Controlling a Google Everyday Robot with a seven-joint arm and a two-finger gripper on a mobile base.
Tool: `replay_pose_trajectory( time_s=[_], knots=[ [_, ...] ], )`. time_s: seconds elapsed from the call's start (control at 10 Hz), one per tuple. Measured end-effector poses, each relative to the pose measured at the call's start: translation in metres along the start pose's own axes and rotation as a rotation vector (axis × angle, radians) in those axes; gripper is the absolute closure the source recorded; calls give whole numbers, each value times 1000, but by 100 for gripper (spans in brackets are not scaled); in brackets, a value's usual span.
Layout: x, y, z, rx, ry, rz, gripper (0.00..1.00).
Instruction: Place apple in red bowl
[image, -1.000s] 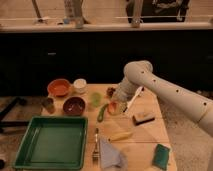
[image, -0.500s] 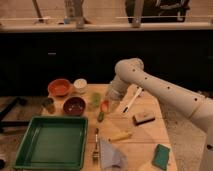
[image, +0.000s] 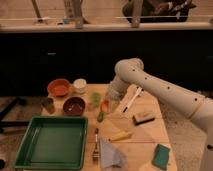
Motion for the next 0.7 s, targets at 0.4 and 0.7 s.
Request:
replay_pose_trajectory(
  time_s=[0.4,0.7],
  knots=[
    [-2,-1,1,0,-1,-3,100],
    [-14,-17,4,4,-5,-35,100]
  ],
)
